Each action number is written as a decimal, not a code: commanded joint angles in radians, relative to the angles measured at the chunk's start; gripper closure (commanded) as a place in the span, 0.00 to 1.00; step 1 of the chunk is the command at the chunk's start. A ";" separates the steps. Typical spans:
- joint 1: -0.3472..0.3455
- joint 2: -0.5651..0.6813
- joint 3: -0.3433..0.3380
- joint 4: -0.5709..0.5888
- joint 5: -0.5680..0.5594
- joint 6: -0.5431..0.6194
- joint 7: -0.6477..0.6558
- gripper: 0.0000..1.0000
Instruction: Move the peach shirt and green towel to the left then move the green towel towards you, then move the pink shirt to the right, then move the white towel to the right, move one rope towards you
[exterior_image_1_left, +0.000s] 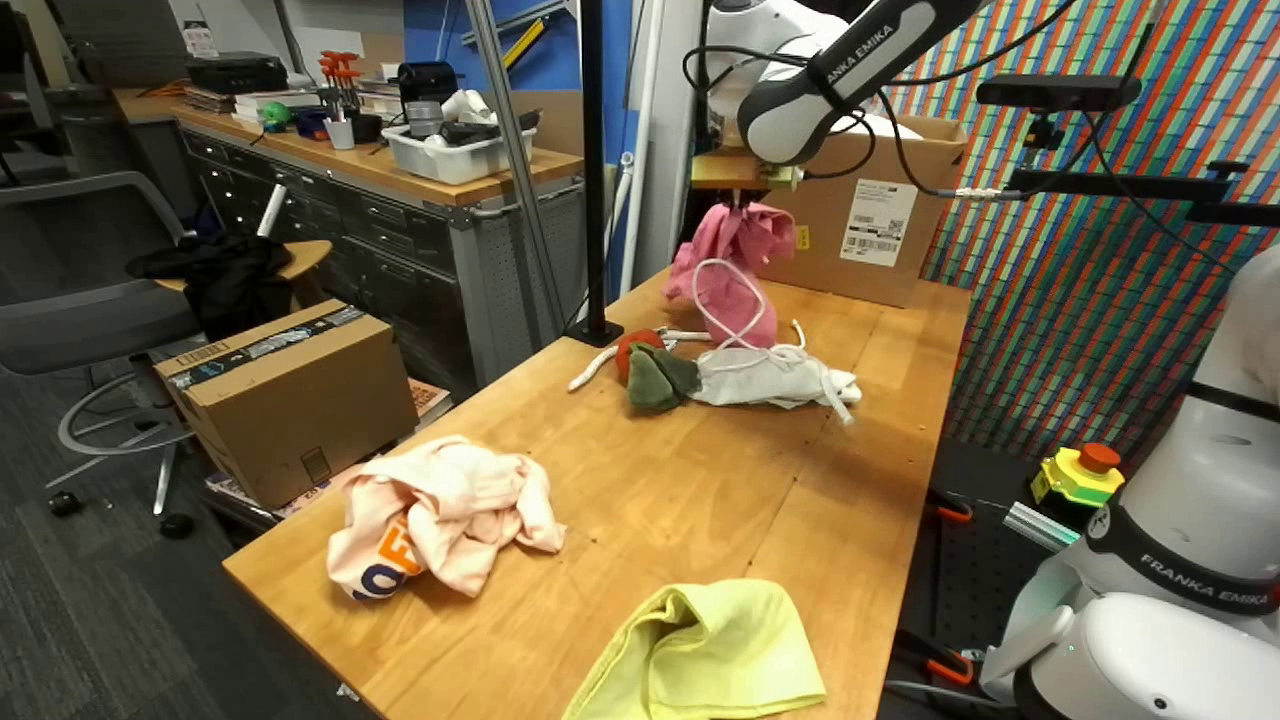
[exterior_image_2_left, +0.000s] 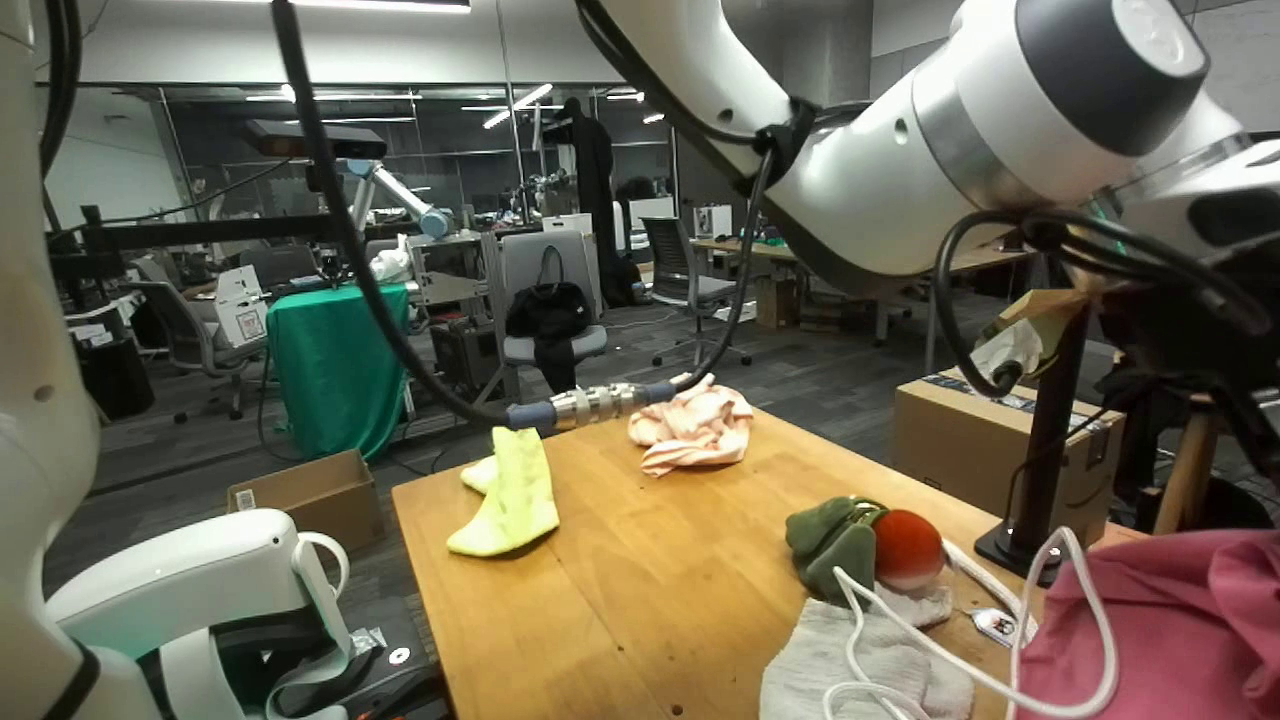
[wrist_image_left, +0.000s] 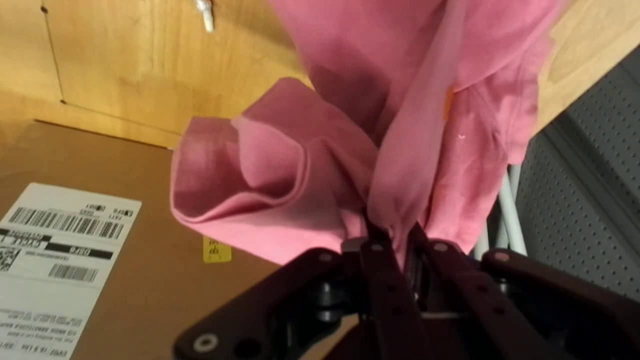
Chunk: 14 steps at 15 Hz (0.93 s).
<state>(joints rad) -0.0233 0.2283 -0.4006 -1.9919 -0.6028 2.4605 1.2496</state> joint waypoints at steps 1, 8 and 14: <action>-0.014 -0.072 0.007 0.000 -0.164 0.001 0.157 0.94; -0.070 -0.133 0.059 0.034 -0.440 -0.043 0.427 0.93; -0.107 -0.082 0.105 0.105 -0.540 -0.112 0.562 0.94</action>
<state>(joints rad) -0.1016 0.1106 -0.3308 -1.9426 -1.0911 2.3880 1.7446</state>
